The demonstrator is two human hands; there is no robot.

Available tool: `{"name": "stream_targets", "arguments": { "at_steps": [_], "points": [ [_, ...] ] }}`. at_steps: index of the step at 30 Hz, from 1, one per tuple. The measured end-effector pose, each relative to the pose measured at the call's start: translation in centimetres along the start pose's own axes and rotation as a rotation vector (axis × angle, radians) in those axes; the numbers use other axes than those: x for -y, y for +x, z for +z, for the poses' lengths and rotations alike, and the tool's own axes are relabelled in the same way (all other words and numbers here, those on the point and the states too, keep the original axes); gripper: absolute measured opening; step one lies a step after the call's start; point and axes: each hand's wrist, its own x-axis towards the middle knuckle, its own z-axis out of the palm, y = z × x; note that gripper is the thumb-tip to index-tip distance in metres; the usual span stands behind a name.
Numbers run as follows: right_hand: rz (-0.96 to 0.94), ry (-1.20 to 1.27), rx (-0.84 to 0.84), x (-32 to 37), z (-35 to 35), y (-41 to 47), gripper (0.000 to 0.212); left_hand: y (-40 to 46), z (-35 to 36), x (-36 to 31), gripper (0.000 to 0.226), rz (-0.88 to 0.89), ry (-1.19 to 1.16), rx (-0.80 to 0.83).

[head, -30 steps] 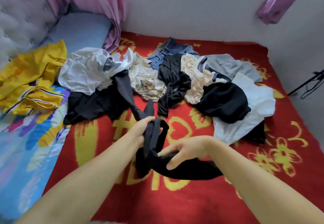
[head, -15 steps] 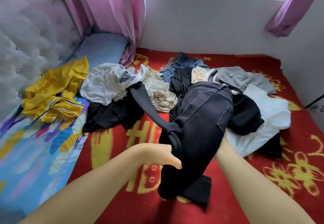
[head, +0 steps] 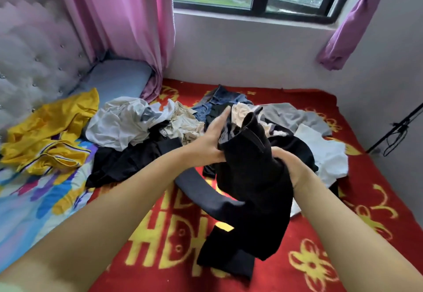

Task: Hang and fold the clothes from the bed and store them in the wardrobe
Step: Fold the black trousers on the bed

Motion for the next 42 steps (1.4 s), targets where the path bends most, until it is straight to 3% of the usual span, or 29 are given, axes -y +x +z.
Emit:
{"name": "stream_targets", "arguments": {
  "at_steps": [2,4,7,10,12,14,16,19,21,25,29,30,33,35,38,42],
  "points": [
    [-0.041,-0.087,-0.011,1.0,-0.2,-1.0,0.036,-0.3,0.6,-0.3,0.08,0.077,0.074,0.126],
    [-0.125,-0.145,0.049,2.1,-0.9,-1.5,0.039,-0.8,1.1,-0.1,0.058,0.048,0.084,0.266],
    [-0.259,-0.198,0.137,3.9,-0.1,-2.4,0.035,-2.8,2.3,1.6,0.039,-0.203,-0.059,0.411],
    [-0.276,-0.259,0.094,5.3,1.7,-1.0,0.025,-6.7,3.5,5.3,0.028,-0.388,-0.144,0.392],
    [-0.265,-0.38,0.036,6.0,3.3,1.4,0.02,-9.4,2.7,7.3,0.017,-0.471,-0.187,0.249],
    [-0.247,-0.566,-0.02,6.7,5.4,3.6,0.015,-11.3,-0.6,8.3,0.006,-0.528,-0.222,-0.024],
    [-0.259,-0.7,-0.054,7.0,7.2,5.8,0.015,-13.1,-5.4,8.2,0.018,-0.574,-0.264,-0.368],
    [-0.305,-0.822,-0.045,6.7,10.7,8.6,0.026,-15.9,-13.6,5.1,0.019,-0.483,-0.333,-0.79],
    [-0.344,-0.799,-0.023,6.3,13.4,9.9,0.027,-17.6,-17.3,1.1,0.02,-0.418,-0.427,-0.891],
    [-0.334,-0.456,0.093,5.4,16.4,10.9,0.027,-19.5,-17.3,-7.0,0.04,-0.299,-0.433,-0.705],
    [-0.219,-0.231,-0.002,4.1,14.0,10.6,0.03,-16.1,-11.3,-10.2,0.022,-0.235,-0.203,-0.337],
    [-0.185,-0.277,-0.093,3.4,12.1,10.3,0.031,-14.7,-9.0,-9.4,0.014,-0.259,-0.149,-0.238],
    [-0.051,-0.468,-0.334,0.2,3.8,8.9,0.027,-10.2,1.6,-4.0,0.019,-0.363,-0.066,0.042],
    [0.029,-0.345,-0.411,-3.0,-2.5,8.1,0.024,-9.2,8.8,0.4,0.021,-0.478,-0.029,0.183],
    [0.261,-0.282,-0.714,-8.4,-12.2,5.1,0.041,-9.6,16.5,7.5,0.036,-0.729,-0.08,0.457],
    [0.515,-0.395,-0.883,-16.0,-21.5,-0.3,0.039,-12.2,20.9,14.9,0.02,-0.942,-0.106,0.519]
  ]
}}
